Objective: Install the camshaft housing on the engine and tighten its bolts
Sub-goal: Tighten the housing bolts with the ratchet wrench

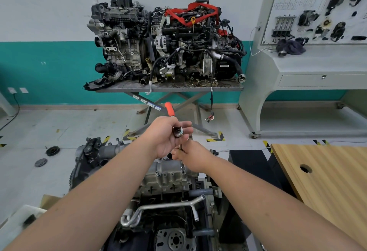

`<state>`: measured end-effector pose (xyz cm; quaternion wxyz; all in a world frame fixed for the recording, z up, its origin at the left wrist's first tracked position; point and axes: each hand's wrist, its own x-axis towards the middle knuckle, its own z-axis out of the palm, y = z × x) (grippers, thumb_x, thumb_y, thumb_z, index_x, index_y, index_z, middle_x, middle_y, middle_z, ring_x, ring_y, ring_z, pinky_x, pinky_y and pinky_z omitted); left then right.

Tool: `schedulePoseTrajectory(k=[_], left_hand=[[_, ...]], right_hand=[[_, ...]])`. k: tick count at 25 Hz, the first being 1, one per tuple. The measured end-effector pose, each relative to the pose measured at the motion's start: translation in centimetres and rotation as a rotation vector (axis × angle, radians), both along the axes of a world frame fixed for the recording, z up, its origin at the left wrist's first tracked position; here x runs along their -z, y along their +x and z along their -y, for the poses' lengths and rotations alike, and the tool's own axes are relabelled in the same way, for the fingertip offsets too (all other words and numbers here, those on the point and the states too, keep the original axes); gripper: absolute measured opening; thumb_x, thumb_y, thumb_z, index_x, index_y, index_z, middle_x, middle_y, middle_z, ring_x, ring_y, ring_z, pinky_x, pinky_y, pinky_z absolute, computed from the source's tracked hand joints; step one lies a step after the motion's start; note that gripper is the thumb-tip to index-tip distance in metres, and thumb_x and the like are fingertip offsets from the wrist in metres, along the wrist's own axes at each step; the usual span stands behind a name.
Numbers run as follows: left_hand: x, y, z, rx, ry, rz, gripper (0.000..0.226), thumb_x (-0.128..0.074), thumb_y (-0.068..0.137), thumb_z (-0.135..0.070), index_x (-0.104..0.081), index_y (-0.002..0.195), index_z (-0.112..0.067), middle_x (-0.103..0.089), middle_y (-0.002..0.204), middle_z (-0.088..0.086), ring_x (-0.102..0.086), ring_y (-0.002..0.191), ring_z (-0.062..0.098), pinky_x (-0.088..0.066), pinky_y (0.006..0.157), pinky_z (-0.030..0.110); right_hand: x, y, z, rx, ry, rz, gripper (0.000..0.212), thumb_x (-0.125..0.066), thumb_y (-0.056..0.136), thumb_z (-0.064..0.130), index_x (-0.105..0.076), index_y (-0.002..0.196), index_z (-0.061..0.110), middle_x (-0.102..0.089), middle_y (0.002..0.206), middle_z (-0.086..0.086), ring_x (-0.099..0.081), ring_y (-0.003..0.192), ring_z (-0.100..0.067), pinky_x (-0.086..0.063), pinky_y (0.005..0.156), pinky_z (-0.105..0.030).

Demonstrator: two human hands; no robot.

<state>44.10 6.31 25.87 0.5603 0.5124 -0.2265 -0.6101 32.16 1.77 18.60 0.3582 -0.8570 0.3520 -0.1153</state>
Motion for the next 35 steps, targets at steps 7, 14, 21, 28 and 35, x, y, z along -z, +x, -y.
schedulePoseTrajectory(k=[7, 14, 21, 28, 35], left_hand=[[-0.6, -1.6, 0.7, -0.163, -0.002, 0.1, 0.032, -0.032, 0.092, 0.004, -0.05, 0.119, 0.003, -0.06, 0.115, 0.026, -0.076, 0.076, 0.02, -0.054, 0.047, 0.026], [-0.9, -0.9, 1.2, -0.091, 0.062, 0.429, 0.017, -0.04, 0.092, 0.009, -0.049, 0.105, 0.002, -0.056, 0.097, 0.021, -0.075, 0.079, 0.023, -0.061, 0.058, 0.034], [-0.7, -1.8, 0.9, -0.109, 0.021, 0.918, 0.047, -0.036, 0.094, -0.001, -0.04, 0.141, 0.001, -0.069, 0.099, 0.019, -0.072, 0.078, 0.031, -0.062, 0.074, 0.045], [-1.0, -2.9, 0.6, -0.265, 0.118, 0.588, 0.031, -0.03, 0.098, 0.0, -0.043, 0.122, -0.014, -0.062, 0.083, 0.011, -0.063, 0.065, 0.027, -0.059, 0.078, 0.046], [-0.6, -2.3, 1.1, 0.279, -0.096, 1.376, 0.02, -0.054, 0.099, -0.031, -0.059, 0.086, -0.018, -0.052, 0.07, -0.003, -0.046, 0.06, 0.015, -0.033, 0.055, 0.028]], right_hand=[[-0.4, 0.3, 0.1, 0.051, 0.071, -0.045, 0.03, -0.045, 0.104, 0.029, -0.06, 0.099, 0.004, -0.071, 0.099, 0.005, -0.068, 0.098, -0.02, -0.055, 0.09, -0.047], [-0.8, 0.4, -0.2, 0.079, 0.111, -0.059, 0.033, -0.043, 0.105, 0.03, -0.059, 0.106, 0.001, -0.071, 0.105, 0.0, -0.068, 0.1, -0.024, -0.053, 0.093, -0.048], [-0.6, 0.8, -0.4, 0.08, 0.092, -0.106, 0.03, -0.041, 0.105, 0.028, -0.058, 0.105, 0.003, -0.069, 0.11, -0.018, -0.066, 0.104, -0.032, -0.052, 0.093, -0.05], [-0.6, 0.5, -0.6, 0.104, 0.097, -0.094, 0.032, -0.041, 0.104, 0.027, -0.056, 0.112, 0.0, -0.069, 0.11, -0.021, -0.065, 0.102, -0.036, -0.052, 0.092, -0.051], [-0.3, 0.4, -0.7, 0.097, 0.095, -0.077, 0.028, -0.046, 0.103, 0.022, -0.058, 0.12, 0.003, -0.067, 0.119, -0.016, -0.063, 0.1, -0.029, -0.05, 0.095, -0.04]])
